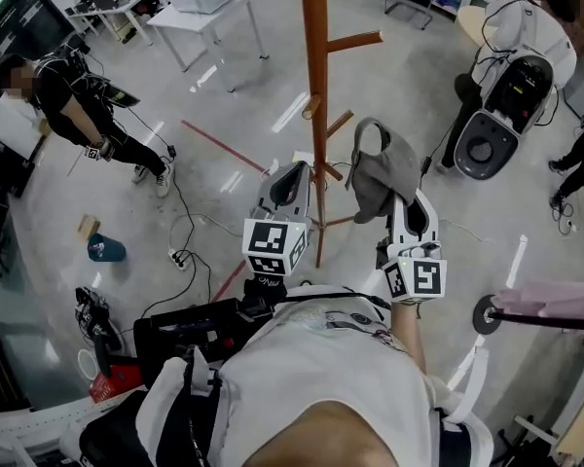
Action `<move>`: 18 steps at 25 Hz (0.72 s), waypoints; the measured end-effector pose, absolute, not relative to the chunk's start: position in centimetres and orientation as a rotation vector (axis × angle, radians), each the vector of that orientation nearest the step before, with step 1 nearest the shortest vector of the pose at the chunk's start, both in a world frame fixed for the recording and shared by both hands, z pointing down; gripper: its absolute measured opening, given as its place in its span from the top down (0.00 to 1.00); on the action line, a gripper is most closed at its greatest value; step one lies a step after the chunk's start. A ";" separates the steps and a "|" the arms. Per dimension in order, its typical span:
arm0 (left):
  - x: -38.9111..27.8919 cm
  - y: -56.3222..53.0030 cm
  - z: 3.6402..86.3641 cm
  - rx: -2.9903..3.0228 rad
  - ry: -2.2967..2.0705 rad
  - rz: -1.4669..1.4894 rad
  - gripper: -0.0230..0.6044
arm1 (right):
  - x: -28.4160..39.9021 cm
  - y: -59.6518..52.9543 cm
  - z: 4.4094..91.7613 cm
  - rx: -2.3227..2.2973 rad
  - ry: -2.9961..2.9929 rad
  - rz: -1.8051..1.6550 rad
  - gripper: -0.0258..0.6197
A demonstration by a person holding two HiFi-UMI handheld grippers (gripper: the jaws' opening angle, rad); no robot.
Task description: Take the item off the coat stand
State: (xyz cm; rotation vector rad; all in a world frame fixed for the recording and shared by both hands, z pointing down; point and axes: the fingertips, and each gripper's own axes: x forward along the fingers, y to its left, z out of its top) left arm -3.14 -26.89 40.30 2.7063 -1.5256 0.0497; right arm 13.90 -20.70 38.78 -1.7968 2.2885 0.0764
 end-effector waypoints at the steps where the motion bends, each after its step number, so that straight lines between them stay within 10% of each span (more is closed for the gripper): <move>1: -3.0 -26.9 40.4 2.706 -1.524 0.049 0.96 | 13.8 -20.7 39.1 -1.796 2.294 0.067 0.89; 18: -3.0 -26.7 40.6 2.684 -1.568 0.053 0.96 | 13.9 -21.3 40.2 -1.792 2.331 0.030 0.89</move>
